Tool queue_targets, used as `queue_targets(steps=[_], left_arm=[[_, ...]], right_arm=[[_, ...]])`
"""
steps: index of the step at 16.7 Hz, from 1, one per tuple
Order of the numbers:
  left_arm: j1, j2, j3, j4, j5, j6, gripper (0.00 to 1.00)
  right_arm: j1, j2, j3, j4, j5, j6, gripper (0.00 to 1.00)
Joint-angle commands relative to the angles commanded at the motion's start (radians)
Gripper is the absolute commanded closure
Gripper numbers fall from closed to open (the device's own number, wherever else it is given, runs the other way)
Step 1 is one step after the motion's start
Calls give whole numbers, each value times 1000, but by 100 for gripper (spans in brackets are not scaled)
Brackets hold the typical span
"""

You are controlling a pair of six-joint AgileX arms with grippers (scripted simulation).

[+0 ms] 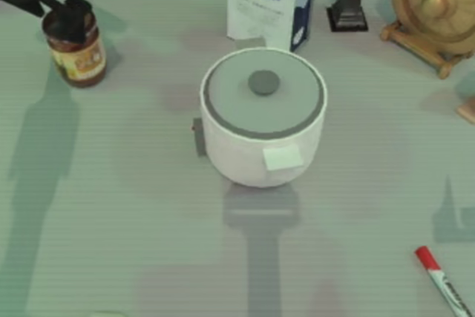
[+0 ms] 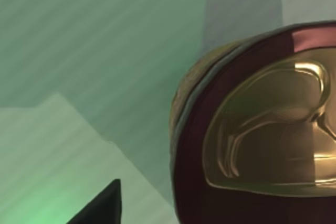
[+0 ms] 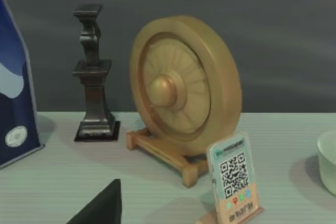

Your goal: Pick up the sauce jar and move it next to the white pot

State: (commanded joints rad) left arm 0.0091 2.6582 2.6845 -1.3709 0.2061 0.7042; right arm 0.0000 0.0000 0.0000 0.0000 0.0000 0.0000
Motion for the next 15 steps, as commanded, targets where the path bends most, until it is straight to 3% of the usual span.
queue_targets(steps=[6, 11, 15], left_arm=[[-11, 14, -124, 141, -3, -13, 0], [-12, 16, -141, 161, -3, -14, 0], [-12, 16, -141, 161, -3, -14, 30]], right_arm=[[0, 0, 0, 0, 0, 0, 0], [0, 0, 0, 0, 0, 0, 0], [0, 0, 0, 0, 0, 0, 0]])
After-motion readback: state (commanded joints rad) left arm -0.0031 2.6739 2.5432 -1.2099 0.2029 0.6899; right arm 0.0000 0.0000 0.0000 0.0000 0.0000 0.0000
